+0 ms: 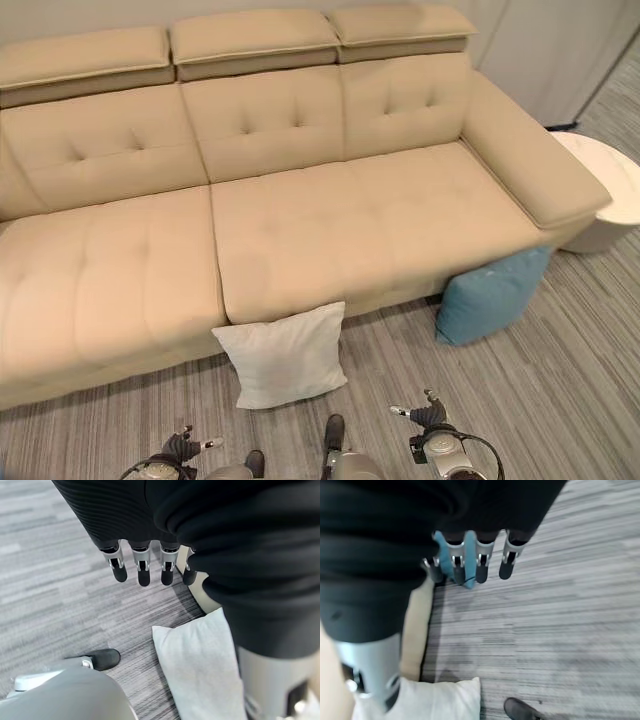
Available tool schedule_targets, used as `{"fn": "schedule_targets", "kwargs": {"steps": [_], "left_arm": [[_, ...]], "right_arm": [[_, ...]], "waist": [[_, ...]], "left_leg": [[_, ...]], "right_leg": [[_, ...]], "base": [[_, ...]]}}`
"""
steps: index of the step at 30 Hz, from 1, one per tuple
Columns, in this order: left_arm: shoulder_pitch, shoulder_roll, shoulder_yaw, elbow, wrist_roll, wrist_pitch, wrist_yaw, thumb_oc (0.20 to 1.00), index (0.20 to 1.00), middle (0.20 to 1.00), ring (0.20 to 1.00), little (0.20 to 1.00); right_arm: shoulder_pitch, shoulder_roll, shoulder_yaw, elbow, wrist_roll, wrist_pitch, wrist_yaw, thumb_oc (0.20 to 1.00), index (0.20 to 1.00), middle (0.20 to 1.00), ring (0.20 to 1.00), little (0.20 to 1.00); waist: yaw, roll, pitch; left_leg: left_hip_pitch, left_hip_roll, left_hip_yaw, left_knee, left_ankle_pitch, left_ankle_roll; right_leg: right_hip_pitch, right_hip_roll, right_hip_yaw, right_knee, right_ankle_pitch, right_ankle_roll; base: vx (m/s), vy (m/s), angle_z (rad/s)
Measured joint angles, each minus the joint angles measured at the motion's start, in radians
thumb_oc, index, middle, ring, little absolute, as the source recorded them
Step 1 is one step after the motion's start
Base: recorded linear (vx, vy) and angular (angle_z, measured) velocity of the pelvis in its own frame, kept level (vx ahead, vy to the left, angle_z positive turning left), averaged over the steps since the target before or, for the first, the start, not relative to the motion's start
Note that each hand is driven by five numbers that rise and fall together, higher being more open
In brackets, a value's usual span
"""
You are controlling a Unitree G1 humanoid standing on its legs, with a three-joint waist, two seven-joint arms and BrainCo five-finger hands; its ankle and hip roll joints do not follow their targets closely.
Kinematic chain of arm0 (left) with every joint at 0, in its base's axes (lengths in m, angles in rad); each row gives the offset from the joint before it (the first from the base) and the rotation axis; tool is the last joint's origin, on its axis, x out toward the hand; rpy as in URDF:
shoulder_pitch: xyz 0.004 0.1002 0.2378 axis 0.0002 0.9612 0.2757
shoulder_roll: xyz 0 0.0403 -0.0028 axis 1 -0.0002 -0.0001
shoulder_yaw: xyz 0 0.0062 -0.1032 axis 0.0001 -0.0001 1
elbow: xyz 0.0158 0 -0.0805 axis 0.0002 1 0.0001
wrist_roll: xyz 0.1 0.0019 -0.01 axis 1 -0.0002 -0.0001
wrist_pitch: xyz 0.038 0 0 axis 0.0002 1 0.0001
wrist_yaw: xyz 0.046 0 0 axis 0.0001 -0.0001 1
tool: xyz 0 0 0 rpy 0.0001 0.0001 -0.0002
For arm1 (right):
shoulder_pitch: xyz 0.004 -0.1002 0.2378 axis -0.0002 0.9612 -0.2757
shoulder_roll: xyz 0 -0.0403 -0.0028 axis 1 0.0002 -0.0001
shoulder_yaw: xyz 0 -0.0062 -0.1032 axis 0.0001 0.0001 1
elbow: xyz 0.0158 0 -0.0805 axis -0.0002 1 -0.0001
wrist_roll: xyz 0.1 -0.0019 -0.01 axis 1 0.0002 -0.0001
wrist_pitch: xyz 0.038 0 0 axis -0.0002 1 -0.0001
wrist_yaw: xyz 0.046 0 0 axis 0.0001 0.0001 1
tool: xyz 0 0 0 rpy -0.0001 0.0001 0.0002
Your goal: Pick up all the scattered cushions and arrange them neatly on the sofa.
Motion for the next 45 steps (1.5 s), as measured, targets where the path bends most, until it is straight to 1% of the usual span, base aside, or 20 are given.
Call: {"fn": "schedule_targets", "kwargs": {"steps": [1,2,5,6,8,11,13,16,20,22,25,27,28,30,33,34,36,38,42,45], "left_arm": [[-0.021,0.001,0.0,0.0,0.0,0.001,0.0,1.0,1.0,1.0,1.0,1.0],[-0.034,0.004,0.0,-0.001,0.0,0.001,0.0,1.0,1.0,1.0,1.0,1.0],[-0.042,0.014,-0.005,-0.021,-0.001,0.0,0.0,1.0,1.0,1.0,1.0,1.0],[-0.051,0.017,-0.006,-0.028,-0.001,0.0,0.0,1.0,1.0,1.0,1.0,1.0],[-0.052,0.016,-0.014,-0.026,0.0,0.001,0.0,1.0,1.0,1.0,1.0,1.0],[-0.058,0.018,-0.034,-0.024,0.002,0.003,-0.001,1.0,1.0,1.0,1.0,1.0],[-0.048,0.019,-0.033,-0.019,0.002,0.004,0.0,1.0,1.0,1.0,1.0,1.0],[-0.026,0.016,-0.031,-0.014,0.003,0.006,0.0,1.0,1.0,1.0,1.0,1.0],[-0.008,0.017,-0.012,-0.015,0.01,0.007,0.0,1.0,1.0,1.0,1.0,1.0],[-0.005,0.018,-0.005,-0.015,0.01,0.009,0.0,1.0,1.0,1.0,1.0,1.0],[0.001,0.028,-0.001,-0.015,0.01,0.013,0.0,1.0,1.0,1.0,1.0,1.0],[-0.007,0.041,0.001,-0.016,0.01,0.013,0.005,1.0,1.0,1.0,1.0,1.0],[-0.007,0.047,0.002,-0.016,0.01,0.013,0.011,1.0,1.0,1.0,1.0,1.0],[0.002,0.055,0.001,-0.015,0.01,0.014,0.018,1.0,1.0,1.0,1.0,1.0],[0.0,0.058,-0.001,-0.015,0.01,0.014,0.018,1.0,1.0,1.0,1.0,1.0],[-0.005,0.061,-0.003,-0.014,0.011,0.013,0.019,1.0,1.0,1.0,1.0,1.0],[0.002,0.048,-0.007,-0.018,0.011,0.012,0.019,1.0,1.0,1.0,1.0,1.0],[0.001,0.042,-0.007,-0.017,0.011,0.009,0.018,1.0,1.0,1.0,1.0,1.0],[0.001,0.041,-0.006,-0.028,0.011,0.01,0.018,1.0,1.0,1.0,1.0,1.0],[-0.01,0.041,-0.006,-0.077,0.01,0.01,0.018,1.0,1.0,1.0,1.0,1.0]], "right_arm": [[0.001,0.002,-0.008,-0.007,0.0,-0.003,0.0,1.0,1.0,1.0,1.0,1.0],[-0.007,0.0,-0.009,0.0,0.0,-0.003,0.0,1.0,1.0,1.0,1.0,1.0],[-0.005,0.0,-0.012,-0.002,0.01,-0.013,-0.001,1.0,1.0,1.0,1.0,1.0],[0.003,-0.002,-0.013,0.0,0.019,-0.013,-0.001,1.0,1.0,1.0,1.0,1.0],[0.012,-0.003,-0.014,0.005,0.028,-0.012,-0.003,1.0,1.0,1.0,1.0,1.0],[0.034,0.01,-0.014,0.05,0.028,0.0,-0.004,1.0,1.0,1.0,1.0,1.0],[0.039,0.012,-0.014,0.052,0.027,0.001,-0.004,1.0,1.0,1.0,1.0,1.0],[0.066,0.011,-0.013,0.044,0.026,0.003,-0.004,1.0,1.0,1.0,1.0,1.0],[0.089,0.012,-0.012,0.043,0.025,0.01,-0.004,1.0,1.0,1.0,1.0,1.0],[0.081,0.012,-0.013,0.042,0.025,0.01,-0.004,1.0,1.0,1.0,1.0,1.0],[0.052,0.012,-0.012,0.03,0.025,0.01,-0.003,1.0,1.0,1.0,1.0,1.0],[0.047,0.012,-0.01,0.02,0.025,0.01,-0.002,1.0,1.0,1.0,1.0,1.0],[0.047,0.015,-0.01,0.018,0.025,0.009,-0.002,1.0,1.0,1.0,1.0,1.0],[0.042,0.018,-0.01,0.019,0.025,0.009,0.0,1.0,1.0,1.0,1.0,1.0],[0.04,0.018,-0.01,0.02,0.025,0.009,0.0,1.0,1.0,1.0,1.0,1.0],[0.042,0.02,-0.01,0.026,0.025,0.009,0.001,1.0,1.0,1.0,1.0,1.0],[0.057,0.017,-0.014,0.047,0.025,0.009,0.0,1.0,1.0,1.0,1.0,1.0],[0.064,0.018,-0.012,0.049,0.025,0.009,0.0,1.0,1.0,1.0,1.0,1.0],[0.073,0.013,-0.014,0.035,0.025,0.007,-0.003,1.0,1.0,1.0,1.0,1.0],[0.073,0.011,-0.013,0.024,0.025,0.007,-0.004,1.0,1.0,1.0,1.0,1.0]], "waist": [[-0.005,-0.011,0.009],[0.01,-0.014,0.017],[0.015,-0.024,0.035],[0.002,-0.031,0.041],[-0.028,-0.026,0.041],[-0.04,-0.03,0.043],[-0.041,-0.03,0.038],[-0.044,-0.029,0.015],[-0.038,-0.027,-0.02],[-0.032,-0.022,-0.031],[-0.028,0.004,-0.021],[-0.009,0.013,-0.015],[-0.006,0.013,-0.016],[-0.006,0.008,-0.015],[-0.009,-0.002,-0.011],[-0.009,-0.025,0.004],[-0.009,-0.035,-0.001],[-0.007,-0.038,-0.003],[-0.01,-0.039,-0.008],[-0.012,-0.037,-0.01]], "left_leg": [[-0.065,-0.014,-0.005,0.096,-0.002,-0.026],[-0.131,-0.02,0.011,0.2,0.008,-0.039],[-0.181,0.001,0.055,0.264,0.07,-0.055],[-0.187,0.022,0.135,0.256,0.058,-0.035],[-0.162,0.041,0.26,0.12,0.047,-0.024],[-0.132,0.032,0.368,-0.069,0.063,-0.015],[-0.104,0.011,0.334,-0.09,0.065,-0.011],[-0.064,-0.021,0.337,-0.095,0.057,0.011],[-0.028,-0.038,0.332,-0.151,0.075,0.097],[-0.024,-0.05,0.333,-0.159,0.066,0.126],[-0.015,-0.051,0.342,-0.159,0.059,0.169],[-0.009,-0.059,0.344,-0.155,0.046,0.193],[-0.008,-0.067,0.34,-0.158,0.04,0.192],[0.005,-0.077,0.324,-0.191,0.068,0.191],[0.007,-0.084,0.315,-0.198,0.072,0.191],[0.017,-0.09,0.298,-0.198,0.07,0.18],[0.03,-0.086,0.273,-0.196,0.065,0.157],[0.023,-0.069,0.259,-0.184,0.056,0.132],[0.041,-0.034,0.249,-0.197,0.052,0.098],[0.042,-0.03,0.235,-0.201,0.055,0.093]], "right_leg": [[-0.006,-0.013,-0.02,0.0,-0.003,-0.005],[-0.008,-0.009,-0.032,0.008,-0.008,-0.044],[-0.006,-0.009,-0.064,0.018,-0.031,-0.062],[0.004,-0.007,-0.092,-0.002,-0.034,-0.066],[0.004,0.0,-0.132,-0.004,-0.042,-0.058],[0.015,0.031,-0.156,-0.005,-0.058,-0.042],[0.031,0.045,-0.149,-0.004,-0.065,-0.044],[0.036,0.052,-0.135,0.005,-0.067,-0.038],[0.029,0.053,-0.123,0.023,-0.068,-0.037],[-0.001,0.033,-0.116,0.079,-0.085,-0.011],[-0.083,-0.007,-0.064,0.273,-0.122,0.04],[-0.141,-0.072,-0.034,0.419,-0.173,0.082],[-0.157,-0.1,-0.01,0.438,-0.181,0.096],[-0.159,-0.109,0.067,0.377,-0.19,0.117],[-0.159,-0.111,0.089,0.313,-0.176,0.14],[-0.145,-0.095,0.09,0.203,-0.112,0.141],[-0.095,-0.081,0.084,0.133,-0.028,0.084],[-0.054,-0.054,0.072,0.047,0.008,0.049],[-0.013,-0.014,0.062,-0.001,0.019,0.041],[-0.006,-0.011,0.05,-0.002,0.014,0.034]], "base": [[-0.05,-0.09,0.68],[-0.03,-0.159,0.49],[0.04,-0.075,0.37],[0.08,0.008,0.61],[0.11,0.022,0.64],[0.17,0.1,0.29],[0.14,0.112,-0.29],[0.15,0.139,-0.23],[0.06,0.129,-0.07],[0.02,0.117,-0.07],[0.02,0.073,-0.01],[0.07,0.041,0.09],[0.08,0.015,-0.01],[0.05,-0.014,0.14],[0.03,-0.04,0.24],[0.01,-0.096,0.41],[0.01,-0.085,0.4],[0.07,-0.074,0.08],[0.07,-0.074,0.03],[-0.03,-0.048,0.1]]}}
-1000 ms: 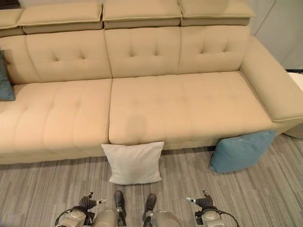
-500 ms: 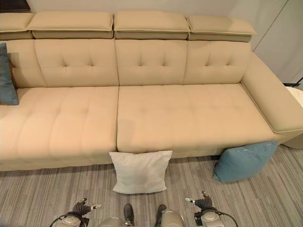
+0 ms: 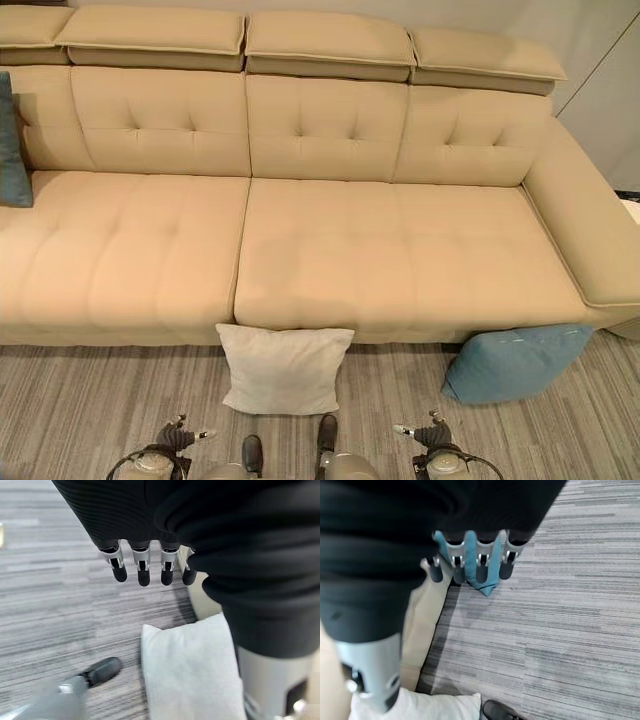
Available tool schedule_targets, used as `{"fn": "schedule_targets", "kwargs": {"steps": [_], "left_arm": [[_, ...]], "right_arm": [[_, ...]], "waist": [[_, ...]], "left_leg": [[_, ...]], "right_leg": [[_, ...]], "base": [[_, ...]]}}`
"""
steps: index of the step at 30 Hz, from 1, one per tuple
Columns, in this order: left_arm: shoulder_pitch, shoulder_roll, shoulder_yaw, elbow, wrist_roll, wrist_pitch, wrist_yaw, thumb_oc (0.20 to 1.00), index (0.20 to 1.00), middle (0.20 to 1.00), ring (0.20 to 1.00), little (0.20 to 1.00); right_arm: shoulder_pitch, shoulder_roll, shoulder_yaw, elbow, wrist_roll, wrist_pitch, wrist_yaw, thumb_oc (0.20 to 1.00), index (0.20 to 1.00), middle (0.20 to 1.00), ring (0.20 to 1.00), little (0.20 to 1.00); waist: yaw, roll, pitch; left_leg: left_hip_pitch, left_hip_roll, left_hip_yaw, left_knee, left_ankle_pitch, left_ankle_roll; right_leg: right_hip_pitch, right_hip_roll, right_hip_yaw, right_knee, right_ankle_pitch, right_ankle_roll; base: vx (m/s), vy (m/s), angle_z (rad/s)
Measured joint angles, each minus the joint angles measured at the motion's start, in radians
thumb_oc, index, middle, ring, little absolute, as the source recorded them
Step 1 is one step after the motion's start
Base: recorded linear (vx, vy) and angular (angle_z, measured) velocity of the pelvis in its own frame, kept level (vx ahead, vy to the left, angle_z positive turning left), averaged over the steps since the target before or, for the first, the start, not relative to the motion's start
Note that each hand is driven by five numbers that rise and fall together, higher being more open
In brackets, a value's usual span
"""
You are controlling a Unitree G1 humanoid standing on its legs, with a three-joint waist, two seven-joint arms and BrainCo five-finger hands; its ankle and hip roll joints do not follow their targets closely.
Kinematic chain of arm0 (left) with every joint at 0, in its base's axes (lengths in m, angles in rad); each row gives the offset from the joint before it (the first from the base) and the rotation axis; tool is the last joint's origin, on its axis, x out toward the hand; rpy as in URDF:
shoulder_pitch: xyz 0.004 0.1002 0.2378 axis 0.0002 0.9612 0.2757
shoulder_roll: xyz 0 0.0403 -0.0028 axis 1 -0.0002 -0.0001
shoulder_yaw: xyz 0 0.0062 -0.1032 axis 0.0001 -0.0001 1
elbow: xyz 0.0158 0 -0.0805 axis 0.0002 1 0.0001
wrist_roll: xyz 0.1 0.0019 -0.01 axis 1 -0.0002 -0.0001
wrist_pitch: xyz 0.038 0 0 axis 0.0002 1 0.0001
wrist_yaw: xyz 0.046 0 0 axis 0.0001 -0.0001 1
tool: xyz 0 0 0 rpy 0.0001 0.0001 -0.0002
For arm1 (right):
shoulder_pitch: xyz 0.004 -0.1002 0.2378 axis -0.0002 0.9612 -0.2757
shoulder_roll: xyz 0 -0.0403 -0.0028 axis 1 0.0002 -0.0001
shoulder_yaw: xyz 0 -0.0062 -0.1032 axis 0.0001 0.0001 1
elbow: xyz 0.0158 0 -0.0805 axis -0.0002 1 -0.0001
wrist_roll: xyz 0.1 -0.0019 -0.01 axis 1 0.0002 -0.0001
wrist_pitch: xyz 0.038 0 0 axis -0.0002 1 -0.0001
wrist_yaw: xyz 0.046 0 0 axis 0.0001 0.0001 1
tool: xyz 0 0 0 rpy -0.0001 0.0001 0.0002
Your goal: Pick up all the scattered cushions and arrange them neatly on the sofa.
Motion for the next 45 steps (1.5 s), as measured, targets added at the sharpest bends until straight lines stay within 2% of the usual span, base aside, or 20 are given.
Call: {"fn": "schedule_targets", "kwargs": {"steps": [4,5,6,8,9,11,14,16,20,22,23,25,27,28,34,40,45], "left_arm": [[-0.04,0.011,-0.016,-0.053,-0.011,-0.012,0.005,1.0,1.0,1.0,1.0,1.0],[-0.07,0.016,-0.029,-0.069,-0.03,-0.016,0.012,1.0,1.0,1.0,1.0,1.0],[-0.113,0.028,-0.05,-0.103,-0.055,-0.021,0.025,1.0,1.0,1.0,1.0,1.0],[-0.257,0.061,-0.078,-0.138,-0.111,-0.044,0.051,1.0,1.0,1.0,1.0,1.0],[-0.332,0.071,-0.078,-0.139,-0.143,-0.051,0.058,1.0,1.0,1.0,1.0,1.0],[-0.408,0.081,-0.077,-0.158,-0.18,-0.067,0.081,1.0,1.0,1.0,1.0,1.0],[-0.458,0.094,-0.064,-0.211,-0.245,-0.096,0.113,1.0,1.0,1.0,1.0,1.0],[-0.545,0.11,-0.06,-0.213,-0.303,-0.107,0.137,1.0,1.0,1.0,1.0,1.0],[-0.695,0.141,-0.087,-0.213,-0.336,-0.122,0.172,1.0,1.0,1.0,1.0,1.0],[-0.812,0.189,-0.127,-0.228,-0.335,-0.127,0.191,1.0,1.0,1.0,1.0,1.0],[-0.86,0.21,-0.148,-0.228,-0.335,-0.13,0.201,1.0,1.0,1.0,1.0,1.0],[-0.947,0.242,-0.148,-0.224,-0.333,-0.136,0.203,1.0,1.0,1.0,1.0,1.0],[-0.975,0.252,-0.158,-0.242,-0.332,-0.138,0.204,1.0,1.0,1.0,1.0,1.0],[-0.979,0.281,-0.175,-0.281,-0.332,-0.138,0.205,1.0,1.0,1.0,1.0,1.0],[-1.031,0.294,-0.194,-0.293,-0.333,-0.139,0.206,1.0,1.0,1.0,1.0,1.0],[-1.061,0.292,-0.196,-0.314,-0.334,-0.14,0.218,1.0,1.0,1.0,1.0,1.0],[-1.07,0.263,-0.236,-0.316,-0.332,-0.139,0.224,1.0,1.0,1.0,1.0,1.0]], "right_arm": [[-0.009,-0.001,0.003,-0.004,0.0,-0.006,-0.006,1.0,1.0,1.0,1.0,1.0],[-0.037,-0.001,0.008,-0.005,0.002,-0.006,-0.012,1.0,1.0,1.0,1.0,1.0],[-0.08,-0.009,0.011,-0.008,0.002,-0.01,-0.021,1.0,1.0,1.0,1.0,1.0],[-0.218,-0.038,0.01,-0.024,0.004,-0.008,-0.046,1.0,1.0,1.0,1.0,1.0],[-0.297,-0.046,0.01,-0.032,0.008,-0.008,-0.053,1.0,1.0,1.0,1.0,1.0],[-0.388,-0.054,0.01,-0.074,0.024,-0.01,-0.072,1.0,1.0,1.0,1.0,1.0],[-0.474,-0.055,0.017,-0.137,0.055,-0.025,-0.108,1.0,1.0,1.0,1.0,1.0],[-0.572,-0.05,0.014,-0.155,0.097,-0.033,-0.141,1.0,1.0,1.0,1.0,1.0],[-0.72,-0.065,-0.004,-0.157,0.183,-0.056,-0.207,1.0,1.0,1.0,1.0,1.0],[-0.815,-0.105,-0.014,-0.175,0.222,-0.073,-0.238,1.0,1.0,1.0,1.0,1.0],[-0.857,-0.119,-0.036,-0.181,0.231,-0.084,-0.244,1.0,1.0,1.0,1.0,1.0],[-0.917,-0.142,-0.042,-0.202,0.246,-0.098,-0.252,1.0,1.0,1.0,1.0,1.0],[-0.913,-0.168,-0.01,-0.216,0.26,-0.102,-0.255,1.0,1.0,1.0,1.0,1.0],[-0.912,-0.188,-0.01,-0.241,0.277,-0.114,-0.254,1.0,1.0,1.0,1.0,1.0],[-0.936,-0.212,0.021,-0.255,0.302,-0.127,-0.224,1.0,1.0,1.0,1.0,1.0],[-0.942,-0.231,0.08,-0.357,0.317,-0.143,-0.175,1.0,1.0,1.0,1.0,1.0],[-0.97,-0.245,0.141,-0.353,0.292,-0.145,-0.154,1.0,1.0,1.0,1.0,1.0]], "waist": [[0.003,-0.004,0.008],[0.005,0.005,0.028],[0.004,-0.004,0.053],[0.003,0.002,0.166],[0.001,0.002,0.231],[0.002,0.005,0.295],[-0.004,0.003,0.317],[-0.018,-0.006,0.362],[-0.037,-0.005,0.374],[-0.045,0.004,0.378],[-0.048,0.006,0.379],[-0.051,0.007,0.394],[-0.052,0.009,0.392],[-0.054,0.009,0.391],[-0.053,0.011,0.379],[-0.045,0.013,0.379],[-0.031,0.032,0.349]], "left_leg": [[-0.061,-0.006,-0.009,0.017,0.007,-0.004],[-0.127,-0.007,-0.013,0.061,0.011,-0.003],[-0.211,-0.007,-0.025,0.131,-0.004,-0.002],[-0.401,-0.015,-0.031,0.254,-0.017,0.007],[-0.453,-0.017,-0.031,0.29,-0.019,0.006],[-0.53,-0.012,-0.032,0.344,-0.023,0.01],[-0.679,-0.002,-0.032,0.407,-0.029,0.019],[-0.806,0.002,-0.032,0.448,-0.02,0.016],[-0.953,0.0,-0.028,0.464,-0.012,0.022],[-1.057,-0.003,-0.025,0.483,-0.007,0.022],[-1.104,-0.004,-0.024,0.495,-0.002,0.019],[-1.16,-0.005,-0.024,0.502,0.01,0.032],[-1.164,-0.01,-0.024,0.485,0.007,0.031],[-1.177,-0.017,-0.021,0.476,0.008,0.032],[-1.272,-0.022,0.001,0.504,0.0,0.032],[-1.326,-0.017,0.004,0.542,-0.008,0.032],[-1.351,-0.018,0.004,0.55,-0.01,0.032]], "right_leg": [[-0.051,-0.01,-0.016,0.001,0.004,0.004],[-0.102,-0.017,-0.017,0.027,0.01,0.006],[-0.172,-0.026,-0.021,0.075,0.006,0.012],[-0.348,-0.043,-0.029,0.176,0.006,0.009],[-0.397,-0.051,-0.028,0.207,0.009,0.004],[-0.465,-0.065,-0.026,0.246,0.009,0.001],[-0.61,-0.072,-0.019,0.299,-0.003,0.002],[-0.734,-0.076,-0.014,0.345,0.002,-0.005],[-0.883,-0.083,-0.014,0.363,0.014,-0.022],[-0.993,-0.091,-0.013,0.396,0.016,-0.026],[-1.041,-0.092,-0.011,0.404,0.019,-0.033],[-1.099,-0.094,-0.013,0.411,0.036,-0.075],[-1.114,-0.098,-0.012,0.417,0.022,-0.086],[-1.141,-0.104,-0.004,0.433,0.011,-0.082],[-1.267,-0.11,0.037,0.496,-0.015,-0.072],[-1.321,-0.109,0.044,0.524,-0.014,-0.076],[-1.345,-0.11,0.045,0.528,-0.014,-0.07]], "base": [[-0.3,-0.04,0.15],[-0.29,-0.013,0.14],[-0.25,-0.01,0.22],[-0.19,-0.005,0.21],[-0.16,0.001,0.08],[-0.13,-0.016,0.02],[-0.12,-0.015,0.02],[-0.11,-0.005,0.14],[-0.05,0.003,0.02],[-0.01,0.001,0.04],[-0.03,-0.009,0.05],[0.0,0.004,0.02],[0.04,0.024,0.06],[0.05,0.022,0.06],[0.05,0.015,-0.02],[0.03,0.008,-0.01],[0.0,0.0,0.0]]}}
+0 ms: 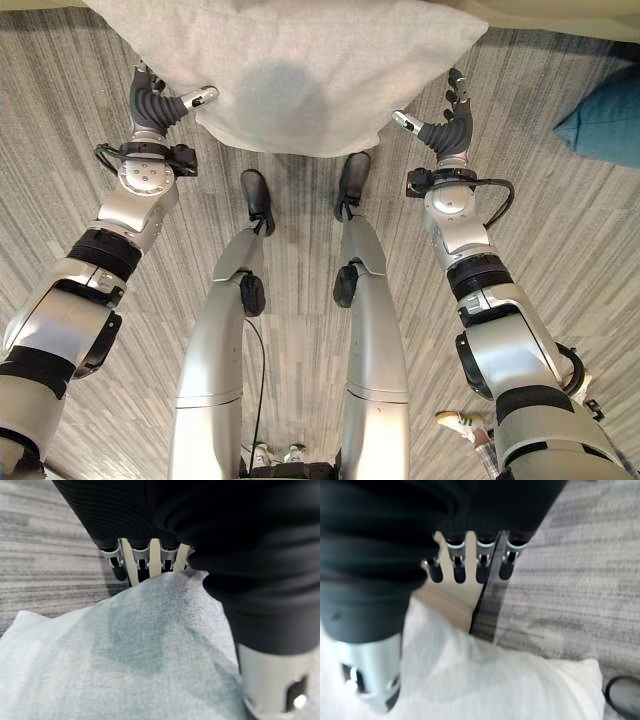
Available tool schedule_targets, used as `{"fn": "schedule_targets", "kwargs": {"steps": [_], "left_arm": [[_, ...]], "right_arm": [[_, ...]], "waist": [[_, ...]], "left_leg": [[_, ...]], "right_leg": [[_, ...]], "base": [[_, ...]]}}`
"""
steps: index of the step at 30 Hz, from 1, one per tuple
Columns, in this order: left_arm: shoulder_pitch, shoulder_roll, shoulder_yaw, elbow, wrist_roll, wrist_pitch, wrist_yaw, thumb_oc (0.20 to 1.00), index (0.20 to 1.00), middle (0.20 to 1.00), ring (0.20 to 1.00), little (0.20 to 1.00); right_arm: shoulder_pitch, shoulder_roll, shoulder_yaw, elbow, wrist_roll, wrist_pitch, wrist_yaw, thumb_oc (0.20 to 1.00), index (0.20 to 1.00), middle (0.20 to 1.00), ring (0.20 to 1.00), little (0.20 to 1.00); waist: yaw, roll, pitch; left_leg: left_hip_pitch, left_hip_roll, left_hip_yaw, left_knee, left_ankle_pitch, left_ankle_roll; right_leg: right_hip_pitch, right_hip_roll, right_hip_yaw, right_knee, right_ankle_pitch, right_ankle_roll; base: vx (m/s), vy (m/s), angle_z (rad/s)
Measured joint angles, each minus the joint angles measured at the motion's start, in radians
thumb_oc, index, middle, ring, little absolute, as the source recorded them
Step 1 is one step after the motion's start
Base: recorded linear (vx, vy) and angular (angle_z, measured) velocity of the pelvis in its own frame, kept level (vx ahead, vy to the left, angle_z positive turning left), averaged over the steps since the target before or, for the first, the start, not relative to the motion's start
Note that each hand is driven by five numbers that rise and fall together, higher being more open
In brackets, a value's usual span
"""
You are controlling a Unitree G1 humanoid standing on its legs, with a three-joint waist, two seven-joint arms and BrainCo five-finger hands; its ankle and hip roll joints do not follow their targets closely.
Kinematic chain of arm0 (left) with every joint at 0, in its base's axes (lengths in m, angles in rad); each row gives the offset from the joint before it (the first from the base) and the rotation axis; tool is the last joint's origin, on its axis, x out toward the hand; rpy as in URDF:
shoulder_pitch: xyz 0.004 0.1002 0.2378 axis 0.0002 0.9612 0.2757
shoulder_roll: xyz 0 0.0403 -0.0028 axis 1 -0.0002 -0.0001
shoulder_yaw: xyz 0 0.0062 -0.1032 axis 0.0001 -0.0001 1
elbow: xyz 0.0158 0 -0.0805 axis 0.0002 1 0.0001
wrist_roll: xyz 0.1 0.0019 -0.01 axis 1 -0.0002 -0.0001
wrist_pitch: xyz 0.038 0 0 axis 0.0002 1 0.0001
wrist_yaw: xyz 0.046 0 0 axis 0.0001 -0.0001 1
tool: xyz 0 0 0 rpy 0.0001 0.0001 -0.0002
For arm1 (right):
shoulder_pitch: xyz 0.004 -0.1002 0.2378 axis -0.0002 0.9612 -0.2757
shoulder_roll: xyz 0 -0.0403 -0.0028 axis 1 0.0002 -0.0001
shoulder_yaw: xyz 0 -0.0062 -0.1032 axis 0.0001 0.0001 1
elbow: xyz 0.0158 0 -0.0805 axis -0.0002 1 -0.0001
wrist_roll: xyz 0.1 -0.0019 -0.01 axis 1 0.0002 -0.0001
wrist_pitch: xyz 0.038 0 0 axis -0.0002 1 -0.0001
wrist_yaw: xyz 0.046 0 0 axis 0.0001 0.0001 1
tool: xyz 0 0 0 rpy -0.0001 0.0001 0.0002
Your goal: Pick up all the scattered cushions and arrange them neatly on the sofa.
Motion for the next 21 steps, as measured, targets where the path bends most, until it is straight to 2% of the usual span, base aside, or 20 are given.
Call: {"fn": "schedule_targets", "kwargs": {"steps": [2,8,10,14,15,16,17,18,21], "left_arm": [[-0.012,-0.022,-0.006,0.002,0.001,0.002,0.017,1.0,1.0,1.0,1.0,1.0],[-0.112,-0.041,-0.052,0.046,-0.002,0.019,0.025,1.0,1.0,1.0,1.0,1.0],[-0.122,-0.031,-0.06,0.046,-0.002,0.021,0.034,1.0,1.0,1.0,1.0,1.0],[-0.137,-0.079,-0.056,0.046,-0.072,0.021,0.065,1.0,1.0,1.0,1.0,1.0],[-0.143,-0.08,-0.054,0.046,-0.078,0.021,0.067,1.0,1.0,1.0,1.0,1.0],[-0.145,-0.082,-0.048,0.046,-0.081,0.021,0.067,0.341,0.341,0.341,0.341,0.341],[-0.145,-0.081,-0.04,0.045,-0.082,0.021,0.067,0.2,0.2,0.2,0.2,0.2],[-0.146,-0.082,-0.03,0.044,-0.083,0.021,0.07,0.2,0.2,0.2,0.2,0.2],[-0.138,-0.081,-0.028,0.044,-0.086,0.021,0.08,0.2,0.2,0.2,0.2,0.2]], "right_arm": [[-0.05,0.0,0.041,0.039,-0.024,0.004,-0.004,1.0,1.0,1.0,1.0,1.0],[-0.23,0.024,0.105,0.138,-0.054,0.031,-0.026,1.0,1.0,1.0,1.0,1.0],[-0.244,0.022,0.116,0.157,-0.054,0.038,-0.031,1.0,1.0,1.0,1.0,1.0],[-0.266,0.059,0.129,0.153,-0.051,0.052,-0.055,1.0,1.0,1.0,1.0,1.0],[-0.272,0.063,0.126,0.15,-0.051,0.058,-0.061,0.724,0.724,0.724,0.724,0.724],[-0.271,0.067,0.126,0.147,-0.049,0.059,-0.064,0.2,0.2,0.2,0.2,0.2],[-0.271,0.069,0.124,0.141,-0.042,0.06,-0.067,0.2,0.2,0.2,0.2,0.2],[-0.268,0.081,0.117,0.114,-0.014,0.06,-0.07,0.2,0.2,0.2,0.2,0.2],[-0.255,0.083,0.114,0.106,-0.012,0.06,-0.077,0.2,0.2,0.2,0.2,0.2]], "waist": [[0.002,0.011,-0.032],[0.011,0.011,-0.032],[0.011,0.011,-0.032],[0.013,0.012,-0.032],[0.013,0.012,-0.032],[0.013,0.012,-0.032],[0.014,0.012,-0.032],[0.013,0.012,-0.032],[0.016,0.013,-0.032]], "left_leg": [[-0.043,0.0,-0.005,0.011,0.0,0.0],[-0.089,0.002,-0.008,0.053,-0.005,0.003],[-0.1,0.001,-0.007,0.058,-0.005,0.001],[-0.099,0.001,-0.007,0.055,-0.006,-0.001],[-0.099,0.001,-0.007,0.051,-0.003,-0.001],[-0.098,0.001,-0.008,0.051,0.003,0.006],[-0.096,0.001,-0.008,0.048,0.003,0.006],[-0.091,0.002,-0.007,0.042,0.008,0.006],[-0.073,0.002,-0.007,0.029,0.018,0.005]], "right_leg": [[-0.037,0.0,-0.002,0.005,0.0,0.0],[-0.077,-0.006,-0.003,0.037,0.001,-0.001],[-0.086,-0.008,-0.003,0.038,0.003,0.0],[-0.087,-0.007,-0.002,0.037,0.006,0.002],[-0.087,-0.007,-0.002,0.035,0.007,0.002],[-0.086,-0.006,-0.002,0.035,0.007,0.002],[-0.086,-0.005,-0.002,0.034,0.007,0.001],[-0.081,-0.002,-0.002,0.026,0.016,-0.011],[-0.064,0.0,-0.002,0.015,0.024,-0.014]], "base": [[0.0,0.0,0.0],[0.0,0.0,0.0],[0.01,-0.017,0.0],[0.0,-0.017,0.0],[0.0,0.0,0.0],[0.0,0.0,0.0],[0.0,0.0,0.0],[0.0,0.0,0.0],[-0.01,-0.009,0.0]]}}
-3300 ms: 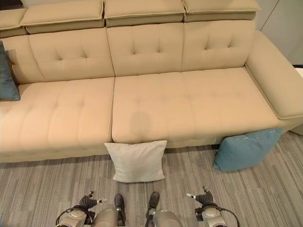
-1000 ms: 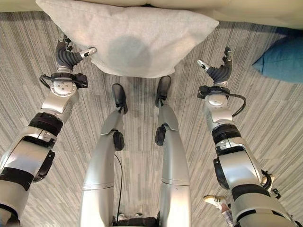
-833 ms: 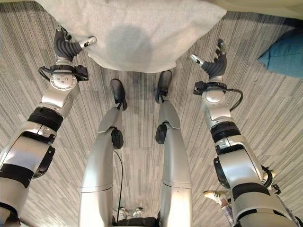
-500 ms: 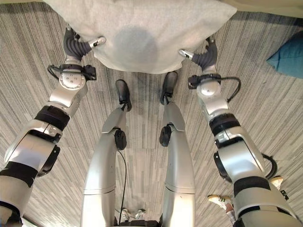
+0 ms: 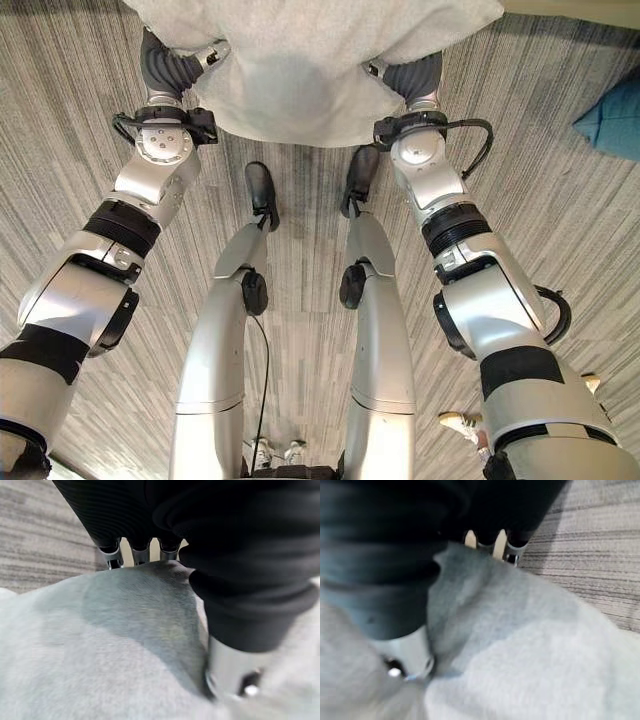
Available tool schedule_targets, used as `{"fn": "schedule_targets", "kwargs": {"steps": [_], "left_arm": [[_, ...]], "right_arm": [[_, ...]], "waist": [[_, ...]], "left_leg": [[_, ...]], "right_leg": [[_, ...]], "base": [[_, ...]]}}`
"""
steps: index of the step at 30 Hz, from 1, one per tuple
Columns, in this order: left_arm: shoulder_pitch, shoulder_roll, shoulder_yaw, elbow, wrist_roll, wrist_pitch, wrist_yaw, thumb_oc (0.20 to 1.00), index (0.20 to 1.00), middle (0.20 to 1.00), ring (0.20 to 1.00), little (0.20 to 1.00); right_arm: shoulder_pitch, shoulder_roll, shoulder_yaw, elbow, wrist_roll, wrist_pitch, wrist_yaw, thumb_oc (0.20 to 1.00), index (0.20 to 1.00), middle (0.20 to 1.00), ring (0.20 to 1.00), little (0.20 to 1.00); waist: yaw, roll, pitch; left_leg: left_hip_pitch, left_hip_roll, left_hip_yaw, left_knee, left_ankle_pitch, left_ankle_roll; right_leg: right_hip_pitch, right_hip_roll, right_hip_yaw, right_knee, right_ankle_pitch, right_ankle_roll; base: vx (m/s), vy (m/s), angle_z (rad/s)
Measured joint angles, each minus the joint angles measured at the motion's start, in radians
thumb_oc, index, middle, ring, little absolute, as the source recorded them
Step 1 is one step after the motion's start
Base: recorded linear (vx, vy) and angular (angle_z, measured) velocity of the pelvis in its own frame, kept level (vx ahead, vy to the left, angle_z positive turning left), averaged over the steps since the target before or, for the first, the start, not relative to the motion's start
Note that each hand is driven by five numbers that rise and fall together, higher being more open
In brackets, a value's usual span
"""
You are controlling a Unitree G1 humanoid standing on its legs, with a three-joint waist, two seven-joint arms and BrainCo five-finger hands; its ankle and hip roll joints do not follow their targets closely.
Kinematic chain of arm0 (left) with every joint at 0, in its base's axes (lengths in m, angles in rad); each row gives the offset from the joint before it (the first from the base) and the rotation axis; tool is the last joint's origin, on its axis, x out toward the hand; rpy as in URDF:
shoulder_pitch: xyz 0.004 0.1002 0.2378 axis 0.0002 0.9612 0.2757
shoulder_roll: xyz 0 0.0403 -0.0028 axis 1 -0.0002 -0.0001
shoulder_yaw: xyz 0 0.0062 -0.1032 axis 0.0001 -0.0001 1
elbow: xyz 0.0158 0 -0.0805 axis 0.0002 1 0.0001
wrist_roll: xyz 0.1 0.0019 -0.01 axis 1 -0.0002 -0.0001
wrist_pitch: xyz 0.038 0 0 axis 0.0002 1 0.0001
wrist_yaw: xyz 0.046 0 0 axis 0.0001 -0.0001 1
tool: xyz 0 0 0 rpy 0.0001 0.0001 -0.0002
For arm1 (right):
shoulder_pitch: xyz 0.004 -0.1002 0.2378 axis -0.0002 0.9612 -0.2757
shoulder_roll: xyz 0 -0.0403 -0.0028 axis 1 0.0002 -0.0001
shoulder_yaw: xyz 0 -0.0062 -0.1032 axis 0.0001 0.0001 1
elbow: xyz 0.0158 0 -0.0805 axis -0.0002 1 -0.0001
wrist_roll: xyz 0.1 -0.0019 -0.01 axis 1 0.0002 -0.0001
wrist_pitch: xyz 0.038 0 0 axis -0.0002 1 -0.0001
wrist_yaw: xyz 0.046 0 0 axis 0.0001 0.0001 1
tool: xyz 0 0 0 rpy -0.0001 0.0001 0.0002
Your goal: Pick up all the scattered cushions and arrange them neatly on the sofa.
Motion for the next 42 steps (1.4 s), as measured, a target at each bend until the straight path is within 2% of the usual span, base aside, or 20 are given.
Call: {"fn": "schedule_targets", "kwargs": {"steps": [4,7,9,10,11,14,19,20,22,24,26,28,30,33,35,36,38,39,40,42], "left_arm": [[0.084,-0.011,0.038,-0.038,-0.023,0.001,-0.001,0.2,0.2,0.2,0.2,0.2],[0.221,-0.032,0.091,-0.172,-0.023,-0.001,0.002,0.2,0.2,0.2,0.2,0.2],[0.294,-0.039,0.124,-0.266,-0.022,-0.001,0.001,0.2,0.2,0.2,0.2,0.2],[0.37,-0.076,0.135,-0.271,-0.02,-0.005,0.002,0.2,0.2,0.2,0.2,0.2],[0.42,-0.093,0.144,-0.295,-0.014,-0.015,0.002,0.2,0.2,0.2,0.2,0.2],[0.476,-0.104,0.157,-0.361,-0.013,-0.021,0.001,0.2,0.2,0.2,0.2,0.2],[0.688,-0.112,0.167,-0.579,0.028,-0.035,-0.019,0.2,0.2,0.2,0.2,0.2],[0.757,-0.117,0.164,-0.612,0.041,-0.047,-0.027,0.2,0.2,0.2,0.2,0.2],[0.865,-0.131,0.168,-0.636,0.068,-0.073,-0.045,0.2,0.2,0.2,0.2,0.2],[0.981,-0.139,0.167,-0.705,0.069,-0.076,-0.064,0.2,0.2,0.2,0.2,0.2],[1.076,-0.144,0.164,-0.711,0.068,-0.076,-0.08,0.2,0.2,0.2,0.2,0.2],[1.195,-0.14,0.161,-0.73,0.067,-0.074,-0.135,0.2,0.2,0.2,0.2,0.2],[1.254,-0.144,0.149,-0.729,0.066,-0.072,-0.15,0.2,0.2,0.2,0.2,0.2],[1.258,-0.145,0.15,-0.726,0.065,-0.063,-0.151,0.2,0.2,0.2,0.2,0.2],[1.257,-0.162,0.147,-0.725,0.065,-0.06,-0.157,0.2,0.2,0.2,0.2,0.2],[1.24,-0.189,0.137,-0.712,0.065,-0.059,-0.162,0.2,0.2,0.2,0.2,0.2],[1.232,-0.197,0.116,-0.684,0.066,-0.046,-0.176,0.2,0.2,0.2,0.2,0.2],[1.229,-0.189,0.116,-0.682,0.067,-0.029,-0.177,0.2,0.2,0.2,0.2,0.2],[1.24,-0.181,0.129,-0.686,0.067,-0.023,-0.177,0.2,0.2,0.2,0.2,0.2],[1.281,-0.15,0.164,-0.691,0.067,-0.021,-0.177,0.2,0.2,0.2,0.2,0.2]], "right_arm": [[0.092,-0.004,-0.021,-0.103,-0.004,0.002,0.003,0.2,0.2,0.2,0.2,0.2],[0.225,0.004,-0.083,-0.22,-0.018,-0.01,0.0,0.2,0.2,0.2,0.2,0.2],[0.274,0.006,-0.111,-0.27,-0.042,-0.01,0.001,0.2,0.2,0.2,0.2,0.2],[0.354,0.035,-0.121,-0.286,-0.046,-0.019,0.001,0.2,0.2,0.2,0.2,0.2],[0.404,0.052,-0.137,-0.308,-0.056,-0.029,0.001,0.2,0.2,0.2,0.2,0.2],[0.462,0.049,-0.16,-0.365,-0.073,-0.034,0.003,0.2,0.2,0.2,0.2,0.2],[0.685,0.057,-0.196,-0.585,-0.115,-0.052,0.011,0.2,0.2,0.2,0.2,0.2],[0.758,0.079,-0.2,-0.607,-0.123,-0.065,0.017,0.2,0.2,0.2,0.2,0.2],[0.879,0.121,-0.204,-0.633,-0.136,-0.081,0.034,0.2,0.2,0.2,0.2,0.2],[0.985,0.135,-0.205,-0.68,-0.153,-0.089,0.05,0.2,0.2,0.2,0.2,0.2],[1.079,0.136,-0.198,-0.679,-0.159,-0.088,0.089,0.2,0.2,0.2,0.2,0.2],[1.195,0.147,-0.207,-0.678,-0.159,-0.085,0.141,0.2,0.2,0.2,0.2,0.2],[1.252,0.15,-0.206,-0.672,-0.16,-0.074,0.16,0.2,0.2,0.2,0.2,0.2],[1.254,0.147,-0.217,-0.672,-0.163,-0.062,0.172,0.2,0.2,0.2,0.2,0.2],[1.25,0.137,-0.235,-0.676,-0.183,-0.057,0.172,0.2,0.2,0.2,0.2,0.2],[1.26,0.121,-0.261,-0.678,-0.198,-0.056,0.172,0.2,0.2,0.2,0.2,0.2],[1.261,0.11,-0.283,-0.679,-0.199,-0.052,0.164,0.2,0.2,0.2,0.2,0.2],[1.254,0.114,-0.282,-0.684,-0.199,-0.034,0.159,0.2,0.2,0.2,0.2,0.2],[1.249,0.112,-0.267,-0.702,-0.199,-0.027,0.159,0.2,0.2,0.2,0.2,0.2],[1.254,0.136,-0.236,-0.717,-0.2,-0.026,0.174,0.2,0.2,0.2,0.2,0.2]], "waist": [[-0.009,0.0,0.005],[-0.016,0.002,-0.044],[-0.021,0.001,-0.016],[-0.02,0.003,-0.044],[-0.021,0.002,-0.085],[-0.022,0.001,-0.08],[-0.018,0.002,-0.082],[-0.021,0.003,-0.085],[-0.02,0.003,-0.157],[-0.017,0.008,-0.164],[-0.011,0.02,-0.24],[-0.017,0.033,-0.261],[-0.013,0.034,-0.307],[-0.004,0.029,-0.334],[-0.007,0.032,-0.337],[-0.017,0.032,-0.338],[-0.021,0.023,-0.343],[-0.018,0.01,-0.343],[-0.01,0.005,-0.345],[-0.018,-0.012,-0.363]], "left_leg": [[0.116,-0.001,0.003,-0.079,0.035,-0.004],[0.147,-0.004,0.002,-0.106,0.029,-0.012],[0.23,-0.006,0.001,-0.135,0.045,-0.008],[0.299,-0.007,-0.001,-0.16,0.041,-0.013],[0.311,-0.007,-0.002,-0.171,0.037,-0.016],[0.4,-0.008,-0.005,-0.19,0.038,-0.016],[0.661,-0.012,-0.028,-0.286,0.045,-0.026],[0.764,-0.011,-0.043,-0.315,0.037,-0.038],[0.857,-0.006,-0.055,-0.353,0.027,-0.049],[0.99,0.001,-0.061,-0.399,0.024,-0.056],[1.074,0.009,-0.065,-0.451,0.024,-0.058],[1.217,0.018,-0.085,-0.502,0.029,-0.062],[1.26,0.024,-0.096,-0.513,0.02,-0.076],[1.307,0.035,-0.118,-0.487,0.009,-0.091],[1.317,0.036,-0.111,-0.466,0.0,-0.104],[1.305,0.047,-0.087,-0.447,-0.023,-0.123],[1.269,0.087,0.033,-0.408,-0.034,-0.112],[1.239,0.091,0.068,-0.362,-0.031,-0.115],[1.237,0.073,0.06,-0.369,-0.031,-0.105],[1.311,0.019,0.056,-0.48,0.006,-0.025]], "right_leg": [[0.116,0.011,-0.003,-0.081,0.035,0.004],[0.143,0.012,-0.003,-0.098,0.027,0.024],[0.223,0.013,-0.005,-0.116,0.031,0.019],[0.29,0.018,-0.007,-0.137,0.027,0.025],[0.298,0.018,-0.007,-0.138,0.019,0.035],[0.384,0.017,-0.013,-0.14,0.011,0.039],[0.639,0.026,-0.042,-0.204,-0.003,0.027],[0.741,0.029,-0.057,-0.221,-0.022,0.038],[0.833,0.036,-0.068,-0.242,-0.046,0.041],[0.967,0.049,-0.084,-0.285,-0.055,0.045],[1.057,0.066,-0.091,-0.344,-0.055,0.045],[1.224,0.082,-0.125,-0.412,-0.055,0.048],[1.29,0.094,-0.142,-0.452,-0.06,0.054],[1.386,0.111,-0.17,-0.507,-0.061,0.054],[1.422,0.116,-0.179,-0.509,-0.064,0.052],[1.437,0.114,-0.21,-0.51,-0.067,0.047],[1.432,0.108,-0.232,-0.498,-0.077,0.037],[1.424,0.093,-0.235,-0.5,-0.08,0.032],[1.405,0.082,-0.214,-0.477,-0.083,0.041],[1.398,0.042,-0.182,-0.435,-0.093,0.086]], "base": [[-0.05,-0.028,-0.01],[-0.03,-0.036,-0.01],[-0.03,-0.045,0.0],[0.0,-0.059,-0.02],[0.02,-0.059,-0.03],[0.03,-0.071,0.03],[-0.02,-0.061,0.07],[0.12,-0.078,0.13],[0.15,-0.084,0.11],[0.14,-0.072,0.06],[0.2,-0.088,0.06],[0.15,-0.117,0.27],[0.12,-0.115,0.27],[0.15,-0.104,0.3],[0.1,-0.039,0.25],[0.07,0.005,0.51],[0.2,0.096,0.55],[0.25,0.162,0.16],[0.2,0.153,-0.31],[0.22,0.249,-0.33]]}}
